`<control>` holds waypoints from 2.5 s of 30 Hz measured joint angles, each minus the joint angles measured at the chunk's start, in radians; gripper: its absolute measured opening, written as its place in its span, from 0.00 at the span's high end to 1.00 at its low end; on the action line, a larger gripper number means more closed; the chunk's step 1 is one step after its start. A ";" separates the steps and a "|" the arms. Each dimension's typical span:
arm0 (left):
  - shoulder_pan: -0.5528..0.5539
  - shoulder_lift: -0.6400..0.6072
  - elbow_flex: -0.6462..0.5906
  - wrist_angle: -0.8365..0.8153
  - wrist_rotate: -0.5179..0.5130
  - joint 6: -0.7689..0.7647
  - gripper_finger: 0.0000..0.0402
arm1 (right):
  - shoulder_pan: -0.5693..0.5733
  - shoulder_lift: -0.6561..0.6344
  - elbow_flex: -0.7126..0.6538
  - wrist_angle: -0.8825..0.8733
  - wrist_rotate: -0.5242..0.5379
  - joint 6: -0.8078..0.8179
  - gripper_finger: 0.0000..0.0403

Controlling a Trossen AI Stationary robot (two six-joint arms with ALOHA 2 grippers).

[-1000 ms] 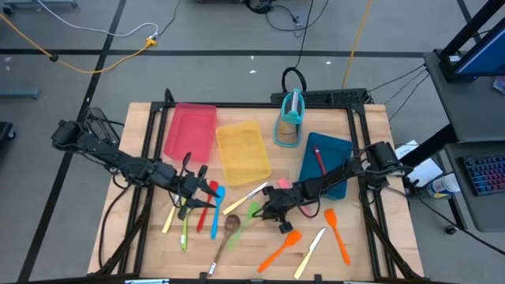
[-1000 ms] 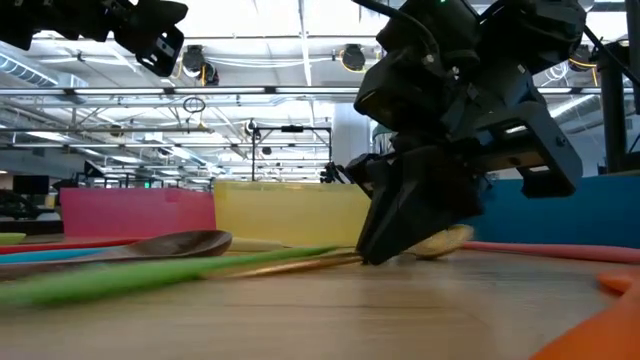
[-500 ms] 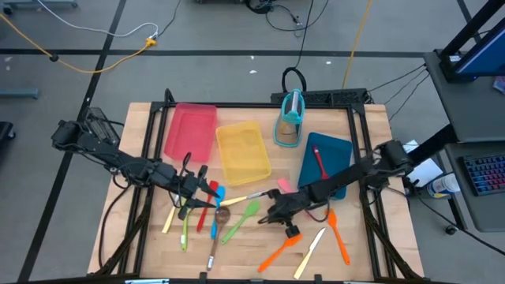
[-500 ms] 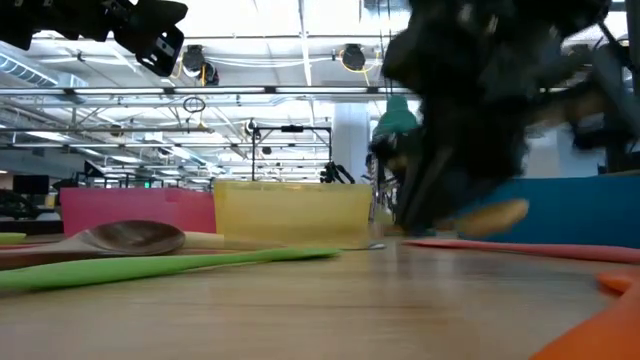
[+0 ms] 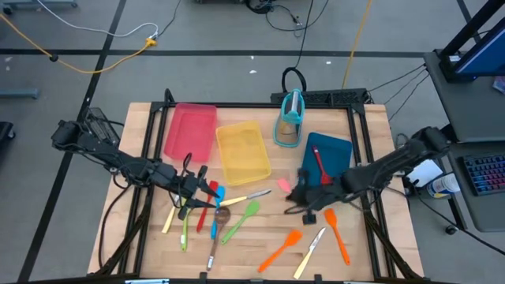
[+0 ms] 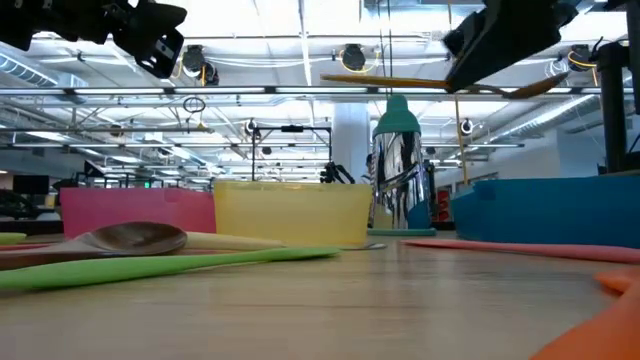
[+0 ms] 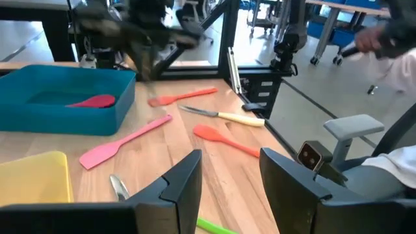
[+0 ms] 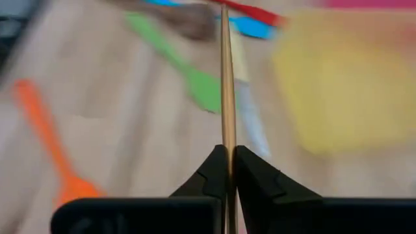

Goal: Pick & Place Kitchen Items
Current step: Put the gold serving spoon into the blue bin

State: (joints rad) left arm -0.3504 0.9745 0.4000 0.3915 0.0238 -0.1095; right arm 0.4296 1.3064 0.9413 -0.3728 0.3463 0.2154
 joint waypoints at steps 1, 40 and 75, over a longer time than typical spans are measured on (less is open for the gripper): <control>0.000 0.000 0.000 -0.003 0.000 -0.001 0.61 | 0.001 -0.026 -0.008 -0.035 0.053 0.048 0.97; 0.000 0.000 0.000 -0.030 0.000 0.079 0.61 | -0.247 -0.280 -0.536 -0.238 0.227 0.976 0.92; 0.001 0.000 0.000 -0.028 -0.001 0.052 0.61 | -0.400 -0.285 -0.536 -0.012 0.208 0.502 0.80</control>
State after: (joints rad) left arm -0.3493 0.9745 0.4000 0.3637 0.0231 -0.0574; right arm 0.0294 1.0214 0.4057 -0.3845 0.5543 0.7172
